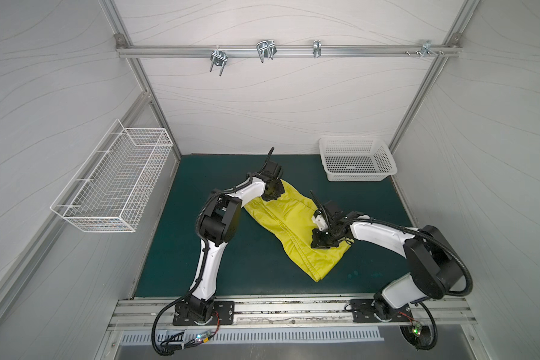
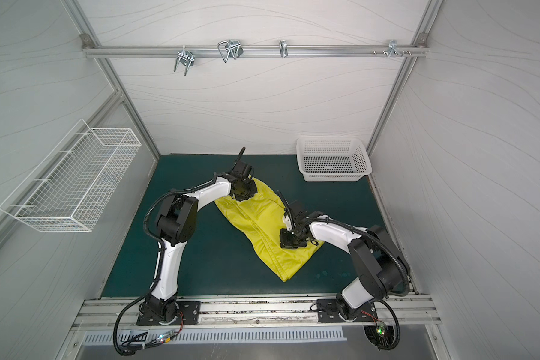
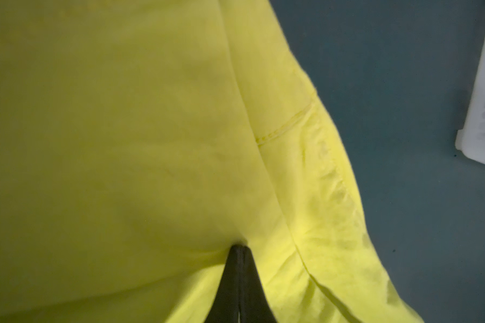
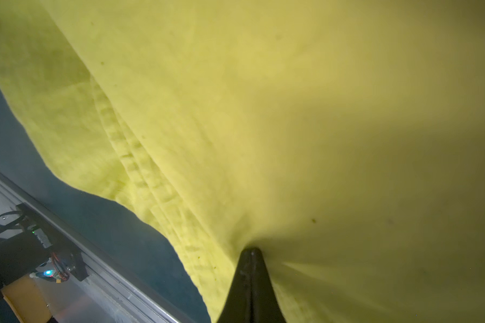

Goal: Roll up the long pants
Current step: Adjust the long pant at the center of the board.

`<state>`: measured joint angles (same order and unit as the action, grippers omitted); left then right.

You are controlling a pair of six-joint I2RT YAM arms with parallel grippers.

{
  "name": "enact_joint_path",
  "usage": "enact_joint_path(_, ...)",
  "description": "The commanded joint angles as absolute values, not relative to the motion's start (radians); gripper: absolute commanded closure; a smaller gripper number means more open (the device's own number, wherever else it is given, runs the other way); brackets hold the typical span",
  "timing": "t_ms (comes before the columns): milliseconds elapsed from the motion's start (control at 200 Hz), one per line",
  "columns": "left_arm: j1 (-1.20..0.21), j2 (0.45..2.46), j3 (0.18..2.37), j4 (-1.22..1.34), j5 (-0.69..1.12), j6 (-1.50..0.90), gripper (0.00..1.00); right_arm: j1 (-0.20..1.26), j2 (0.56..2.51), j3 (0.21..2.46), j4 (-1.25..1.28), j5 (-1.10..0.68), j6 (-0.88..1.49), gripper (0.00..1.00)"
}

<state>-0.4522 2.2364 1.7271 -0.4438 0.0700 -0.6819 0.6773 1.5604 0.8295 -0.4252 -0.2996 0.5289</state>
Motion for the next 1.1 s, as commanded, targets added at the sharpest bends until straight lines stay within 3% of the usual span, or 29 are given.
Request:
enact_joint_path(0, -0.446, 2.278, 1.799, -0.414, 0.101, -0.623, 1.00, 0.740, 1.636, 0.888, -0.347, -0.367, 0.601, 1.00)
enact_joint_path(295, -0.414, 2.020, 1.597, -0.399, 0.063, -0.651, 1.00, 0.695, 1.501, 1.078, -0.569, -0.260, 0.453, 1.00)
enact_joint_path(555, -0.376, 2.032, 1.486, -0.400, 0.096, -0.708, 1.00, 0.623, 1.400, 0.929, -0.576, -0.216, 0.451, 1.00)
enact_joint_path(775, -0.376, 2.190, 1.619, -0.421, 0.114, -0.712, 1.00, 0.621, 1.392, 0.778, -0.463, -0.190, 0.522, 1.00)
enact_joint_path(1095, -0.376, 2.455, 2.004, -0.506, 0.183, -0.681, 1.00, 0.641, 1.559, 0.799, -0.398, -0.236, 0.543, 1.00)
